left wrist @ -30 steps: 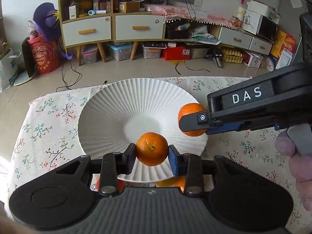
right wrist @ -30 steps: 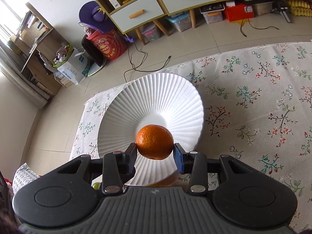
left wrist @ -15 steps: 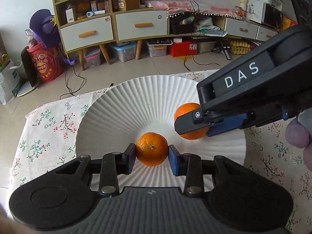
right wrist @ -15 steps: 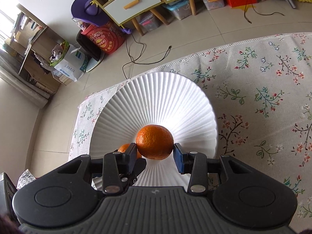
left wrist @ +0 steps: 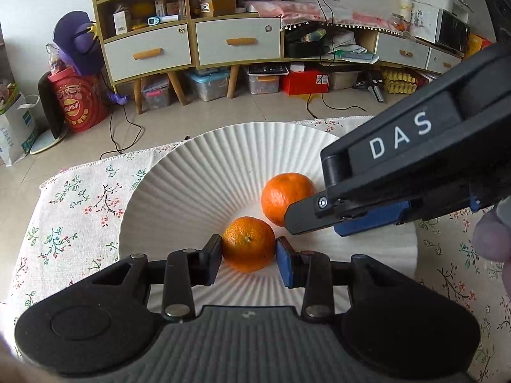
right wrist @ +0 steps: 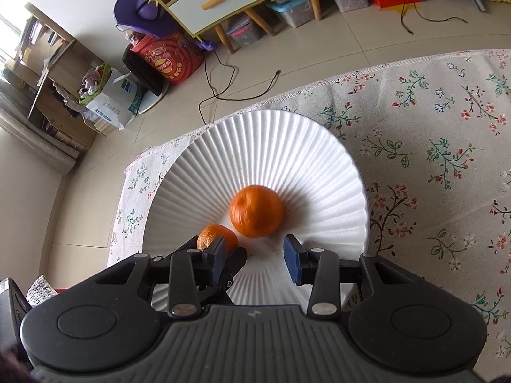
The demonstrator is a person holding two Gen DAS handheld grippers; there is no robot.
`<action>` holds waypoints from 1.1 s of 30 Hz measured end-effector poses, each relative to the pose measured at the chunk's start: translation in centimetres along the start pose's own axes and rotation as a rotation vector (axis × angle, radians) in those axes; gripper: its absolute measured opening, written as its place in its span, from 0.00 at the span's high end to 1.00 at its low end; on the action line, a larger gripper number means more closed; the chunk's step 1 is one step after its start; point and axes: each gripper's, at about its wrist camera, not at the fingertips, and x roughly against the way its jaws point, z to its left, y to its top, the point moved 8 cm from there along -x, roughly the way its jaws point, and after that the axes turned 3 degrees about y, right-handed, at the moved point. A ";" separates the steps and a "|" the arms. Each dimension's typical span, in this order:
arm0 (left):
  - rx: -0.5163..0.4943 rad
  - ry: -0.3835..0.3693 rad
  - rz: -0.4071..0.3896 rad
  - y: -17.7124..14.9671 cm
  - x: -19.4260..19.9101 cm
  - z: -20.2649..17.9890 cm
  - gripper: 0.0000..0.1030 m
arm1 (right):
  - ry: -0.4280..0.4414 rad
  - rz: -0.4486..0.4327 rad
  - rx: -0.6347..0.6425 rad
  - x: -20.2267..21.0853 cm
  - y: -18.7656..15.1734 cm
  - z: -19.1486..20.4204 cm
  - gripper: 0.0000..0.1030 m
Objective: Organize fruits
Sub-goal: 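Carry both tangerines into the white bowl and open both tools, then withdraw both open tools from the bowl toward the red tomatoes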
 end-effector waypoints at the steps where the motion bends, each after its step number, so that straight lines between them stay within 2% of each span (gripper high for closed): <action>1: -0.002 0.003 -0.005 0.1 0.1 0.0 0.66 | 0.000 -0.002 0.003 0.2 0.0 0.0 0.62; 4: -0.001 0.010 -0.005 0.2 0.2 -0.1 0.55 | -0.003 -0.012 0.011 0.8 0.0 0.0 0.54; 8: -0.005 0.014 -0.002 0.0 0.8 -0.2 0.45 | -0.008 -0.027 0.015 2.0 -0.1 0.0 0.46; 11: -0.009 0.018 0.014 -0.4 1.5 -0.1 0.39 | -0.008 -0.034 0.009 2.9 -0.5 -0.1 0.36; 13: -0.001 0.019 0.021 -0.6 2.1 0.1 0.31 | -0.009 -0.038 0.012 3.6 -0.8 -0.1 0.33; 28: 0.040 0.050 0.037 -2.4 7.2 1.5 0.05 | -0.051 -0.075 0.076 7.1 -3.1 0.3 0.07; 33: 0.056 0.041 0.067 -3.9 7.7 1.8 0.05 | -0.056 -0.082 0.109 7.8 -4.2 0.0 0.05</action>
